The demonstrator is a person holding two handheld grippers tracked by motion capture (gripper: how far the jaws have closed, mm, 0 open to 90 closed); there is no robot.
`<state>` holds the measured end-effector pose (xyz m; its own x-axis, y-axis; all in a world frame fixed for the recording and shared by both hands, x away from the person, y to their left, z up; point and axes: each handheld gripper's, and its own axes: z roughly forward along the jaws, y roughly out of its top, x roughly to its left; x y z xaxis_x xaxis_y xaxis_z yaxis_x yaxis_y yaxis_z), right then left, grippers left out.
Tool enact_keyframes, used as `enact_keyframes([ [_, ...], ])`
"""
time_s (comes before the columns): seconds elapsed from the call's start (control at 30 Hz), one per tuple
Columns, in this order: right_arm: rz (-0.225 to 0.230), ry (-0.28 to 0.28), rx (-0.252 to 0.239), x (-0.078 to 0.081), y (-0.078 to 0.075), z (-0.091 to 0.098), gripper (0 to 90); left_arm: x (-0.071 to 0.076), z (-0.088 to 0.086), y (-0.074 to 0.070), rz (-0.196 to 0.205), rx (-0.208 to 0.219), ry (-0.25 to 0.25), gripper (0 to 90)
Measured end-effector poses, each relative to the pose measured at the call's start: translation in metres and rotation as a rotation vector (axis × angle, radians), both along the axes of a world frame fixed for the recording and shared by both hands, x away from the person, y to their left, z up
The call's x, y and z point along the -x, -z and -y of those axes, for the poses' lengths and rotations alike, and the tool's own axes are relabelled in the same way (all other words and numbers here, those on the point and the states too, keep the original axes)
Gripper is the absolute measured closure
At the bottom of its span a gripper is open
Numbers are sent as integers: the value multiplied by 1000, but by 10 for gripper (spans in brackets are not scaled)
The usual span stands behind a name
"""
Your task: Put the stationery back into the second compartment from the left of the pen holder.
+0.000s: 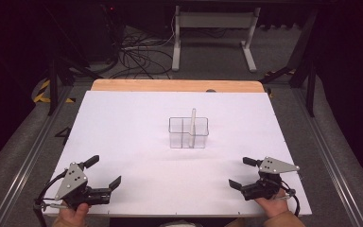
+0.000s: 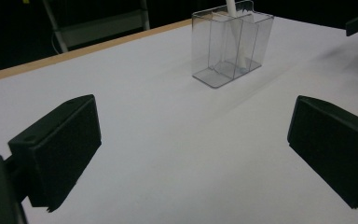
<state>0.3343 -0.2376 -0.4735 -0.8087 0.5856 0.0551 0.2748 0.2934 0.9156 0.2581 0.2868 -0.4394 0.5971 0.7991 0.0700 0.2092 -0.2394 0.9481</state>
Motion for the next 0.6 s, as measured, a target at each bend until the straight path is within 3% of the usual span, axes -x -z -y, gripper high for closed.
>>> enact_keyframes([
  [0.1,16,-7,46,-3,3,-5,0,-3,-2,3,5,-10,-4,35],
  [0.47,28,3,40,-1,3,-8,0,-4,-4,3,5,-10,-9,35],
  [0.6,36,2,40,0,3,-7,0,-4,-3,3,-5,11,-15,35],
])
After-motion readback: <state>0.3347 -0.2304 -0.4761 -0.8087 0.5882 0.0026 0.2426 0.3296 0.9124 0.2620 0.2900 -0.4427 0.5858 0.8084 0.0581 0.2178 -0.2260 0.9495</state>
